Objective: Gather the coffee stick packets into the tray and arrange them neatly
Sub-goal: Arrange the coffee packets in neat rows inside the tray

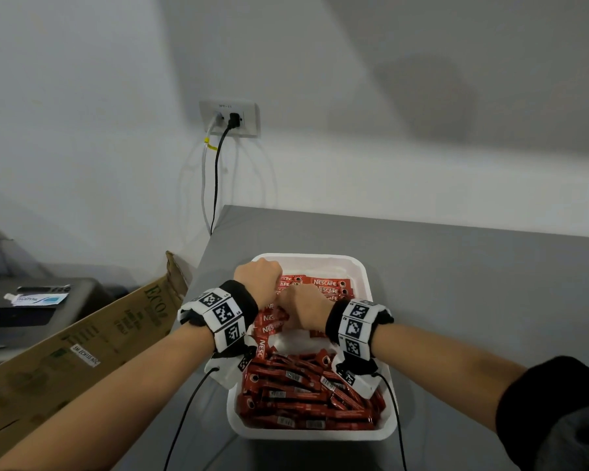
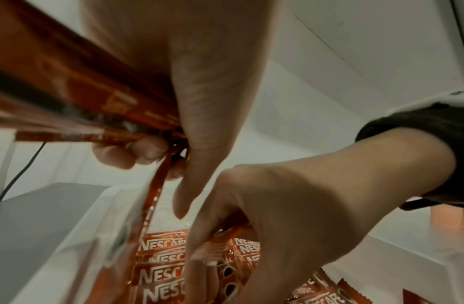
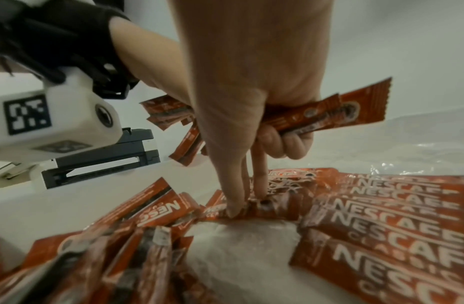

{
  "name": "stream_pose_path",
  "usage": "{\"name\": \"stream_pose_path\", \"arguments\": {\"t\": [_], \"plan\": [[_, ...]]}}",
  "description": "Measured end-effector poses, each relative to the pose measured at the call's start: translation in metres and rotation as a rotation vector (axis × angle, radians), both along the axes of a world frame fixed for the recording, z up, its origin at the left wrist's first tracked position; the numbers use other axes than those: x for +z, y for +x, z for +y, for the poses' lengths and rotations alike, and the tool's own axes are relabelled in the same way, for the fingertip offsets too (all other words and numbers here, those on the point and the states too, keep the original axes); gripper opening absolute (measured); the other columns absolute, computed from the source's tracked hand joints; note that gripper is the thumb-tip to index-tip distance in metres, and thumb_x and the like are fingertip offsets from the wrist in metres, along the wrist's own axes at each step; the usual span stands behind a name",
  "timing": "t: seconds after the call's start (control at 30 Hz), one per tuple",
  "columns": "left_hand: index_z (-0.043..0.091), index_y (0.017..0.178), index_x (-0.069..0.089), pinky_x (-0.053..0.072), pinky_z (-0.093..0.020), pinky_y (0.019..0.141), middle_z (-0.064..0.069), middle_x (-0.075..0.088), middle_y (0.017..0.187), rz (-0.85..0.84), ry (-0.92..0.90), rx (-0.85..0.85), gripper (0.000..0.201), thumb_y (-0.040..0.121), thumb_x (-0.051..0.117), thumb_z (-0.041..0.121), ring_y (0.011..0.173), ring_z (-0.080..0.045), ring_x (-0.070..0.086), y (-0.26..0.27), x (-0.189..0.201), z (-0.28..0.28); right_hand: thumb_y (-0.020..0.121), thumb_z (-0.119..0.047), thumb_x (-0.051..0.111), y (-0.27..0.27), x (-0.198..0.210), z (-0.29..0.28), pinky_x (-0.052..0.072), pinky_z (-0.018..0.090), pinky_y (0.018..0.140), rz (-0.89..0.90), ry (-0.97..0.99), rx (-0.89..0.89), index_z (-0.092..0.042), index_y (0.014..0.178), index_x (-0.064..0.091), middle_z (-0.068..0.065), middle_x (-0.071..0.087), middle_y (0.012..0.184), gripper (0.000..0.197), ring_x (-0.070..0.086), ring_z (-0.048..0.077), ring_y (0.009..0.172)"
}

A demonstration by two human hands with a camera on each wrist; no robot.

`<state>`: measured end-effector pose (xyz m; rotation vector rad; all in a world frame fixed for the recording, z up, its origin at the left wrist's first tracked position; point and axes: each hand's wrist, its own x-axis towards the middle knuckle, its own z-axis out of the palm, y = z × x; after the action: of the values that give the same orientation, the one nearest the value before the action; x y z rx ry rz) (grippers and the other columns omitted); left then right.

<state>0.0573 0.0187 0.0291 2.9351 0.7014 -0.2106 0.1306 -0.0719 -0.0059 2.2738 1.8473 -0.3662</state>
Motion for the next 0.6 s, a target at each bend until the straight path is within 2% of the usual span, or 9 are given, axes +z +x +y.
{"name": "stream_pose_path", "arguments": {"t": [0.1,0.17,0.23,0.3,0.47,0.6], "plan": [[0.015,0.095,0.062,0.045,-0.03,0.076,-0.006,0.062,0.106,-0.007,-0.023,0.017,0.02,0.083,0.05,0.004,0.097,-0.026,0.06,-0.002,0.001,0.001,0.089,-0.031,0.057,-0.006,0.003,0.006,0.055,0.031,0.073,-0.025,-0.004,0.032,-0.012,0.092,0.059,0.004,0.064,0.085,0.02,0.054,0.018,0.069],[0.015,0.094,0.062,0.045,-0.03,0.075,-0.005,0.062,0.105,-0.01,-0.038,0.023,0.02,0.082,0.05,0.003,0.095,-0.025,0.06,-0.003,0.001,0.002,0.087,-0.038,0.059,-0.008,0.005,0.007,0.054,0.031,0.071,-0.052,-0.027,0.034,-0.013,0.089,0.058,0.0,0.057,0.074,0.025,0.054,0.018,0.068],[0.015,0.093,0.062,0.046,-0.03,0.075,-0.005,0.062,0.103,-0.015,-0.046,0.027,0.021,0.083,0.049,0.003,0.094,-0.025,0.06,-0.003,0.001,0.002,0.085,-0.039,0.061,-0.007,0.004,0.008,0.051,0.029,0.065,-0.05,-0.031,0.016,-0.013,0.081,0.053,-0.003,0.047,0.063,0.027,0.053,0.018,0.066],[0.015,0.092,0.063,0.047,-0.03,0.075,-0.006,0.062,0.102,-0.02,-0.05,0.028,0.023,0.083,0.047,0.001,0.093,-0.025,0.061,-0.003,0.001,0.003,0.085,-0.038,0.063,-0.007,0.002,0.009,0.047,0.029,0.062,-0.037,-0.019,0.0,-0.013,0.079,0.053,-0.004,0.042,0.059,0.027,0.051,0.018,0.065],[0.015,0.091,0.062,0.048,-0.03,0.076,-0.005,0.063,0.102,-0.027,-0.064,0.026,0.021,0.082,0.048,0.002,0.092,-0.024,0.06,-0.003,0.001,0.003,0.082,-0.042,0.067,-0.005,-0.005,0.011,0.055,0.032,0.07,-0.046,0.008,-0.031,-0.01,0.096,0.064,0.001,0.062,0.078,0.035,0.054,0.018,0.068],[0.015,0.09,0.061,0.049,-0.03,0.078,-0.005,0.062,0.102,-0.027,-0.068,0.017,0.018,0.083,0.049,0.003,0.092,-0.024,0.06,-0.003,0.0,0.002,0.08,-0.046,0.069,-0.005,-0.004,0.013,0.057,0.033,0.074,-0.044,-0.043,-0.055,-0.01,0.099,0.063,0.002,0.063,0.081,0.042,0.055,0.018,0.069]]}}
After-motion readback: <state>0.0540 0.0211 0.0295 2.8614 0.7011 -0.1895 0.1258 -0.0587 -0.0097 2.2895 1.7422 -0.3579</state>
